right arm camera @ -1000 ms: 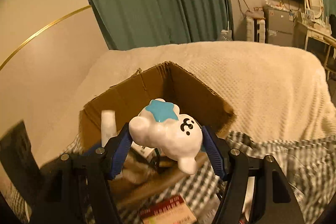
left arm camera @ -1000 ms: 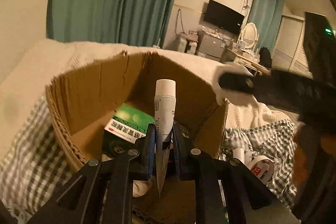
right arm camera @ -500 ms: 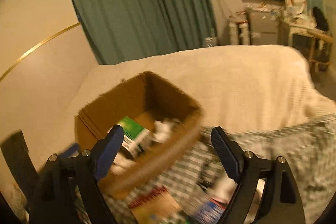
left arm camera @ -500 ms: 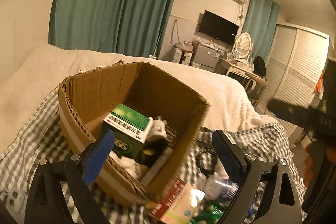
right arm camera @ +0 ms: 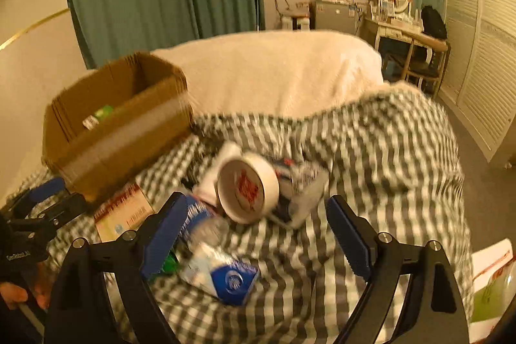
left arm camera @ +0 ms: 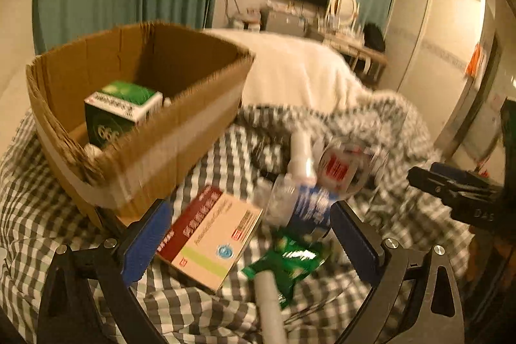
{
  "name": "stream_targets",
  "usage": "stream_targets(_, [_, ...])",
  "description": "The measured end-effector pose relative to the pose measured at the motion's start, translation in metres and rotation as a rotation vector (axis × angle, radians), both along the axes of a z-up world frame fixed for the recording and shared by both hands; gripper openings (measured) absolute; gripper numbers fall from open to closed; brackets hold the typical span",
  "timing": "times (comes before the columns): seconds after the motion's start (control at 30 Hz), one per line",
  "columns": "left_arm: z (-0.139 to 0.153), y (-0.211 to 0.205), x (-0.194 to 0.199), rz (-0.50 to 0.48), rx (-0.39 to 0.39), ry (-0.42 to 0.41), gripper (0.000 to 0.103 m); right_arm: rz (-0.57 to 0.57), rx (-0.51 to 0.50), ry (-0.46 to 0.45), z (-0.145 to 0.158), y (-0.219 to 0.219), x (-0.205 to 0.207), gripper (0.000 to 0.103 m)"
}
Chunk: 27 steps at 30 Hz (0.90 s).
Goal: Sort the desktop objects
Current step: 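Grasp the Amoxicillin Capsules box with the left tool and lift it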
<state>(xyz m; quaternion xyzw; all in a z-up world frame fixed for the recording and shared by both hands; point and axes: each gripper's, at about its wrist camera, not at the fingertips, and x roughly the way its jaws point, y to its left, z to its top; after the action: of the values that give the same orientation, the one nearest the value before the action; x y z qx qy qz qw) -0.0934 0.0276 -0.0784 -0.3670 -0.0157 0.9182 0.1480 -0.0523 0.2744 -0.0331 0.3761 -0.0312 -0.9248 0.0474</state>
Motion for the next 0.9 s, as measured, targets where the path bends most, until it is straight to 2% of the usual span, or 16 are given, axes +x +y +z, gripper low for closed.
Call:
stream_targets(0.2, [-0.044, -0.006, -0.016, 0.052, -0.045, -0.145, 0.101, -0.005, -0.059, -0.062, -0.025, 0.009, -0.004, 0.088])
stream_targets(0.33, [-0.062, -0.014, -0.024, 0.09, -0.048, -0.2, 0.101, -0.013, -0.071, -0.078, -0.031, 0.01, -0.007, 0.088])
stream_targets(0.47, [-0.069, -0.016, -0.027, 0.102, -0.072, -0.195, 0.101, -0.015, -0.059, -0.093, -0.033, 0.007, -0.009, 0.088])
stream_targets(0.67, [-0.074, -0.012, -0.031, 0.107, -0.148, -0.19, 0.103, -0.015, -0.042, -0.103, -0.035, 0.005, -0.007, 0.088])
stream_targets(0.73, [-0.075, -0.017, -0.036, 0.124, -0.132, -0.209, 0.103, -0.016, -0.042, -0.103, -0.035, 0.005, -0.007, 0.088])
stream_targets(0.8, [-0.079, -0.026, -0.041, 0.143, -0.079, -0.223, 0.103, -0.017, -0.045, -0.106, -0.036, 0.005, -0.007, 0.088])
stream_targets(0.9, [-0.079, -0.025, -0.042, 0.138, -0.076, -0.215, 0.103, -0.018, -0.05, -0.108, -0.036, 0.006, -0.007, 0.088])
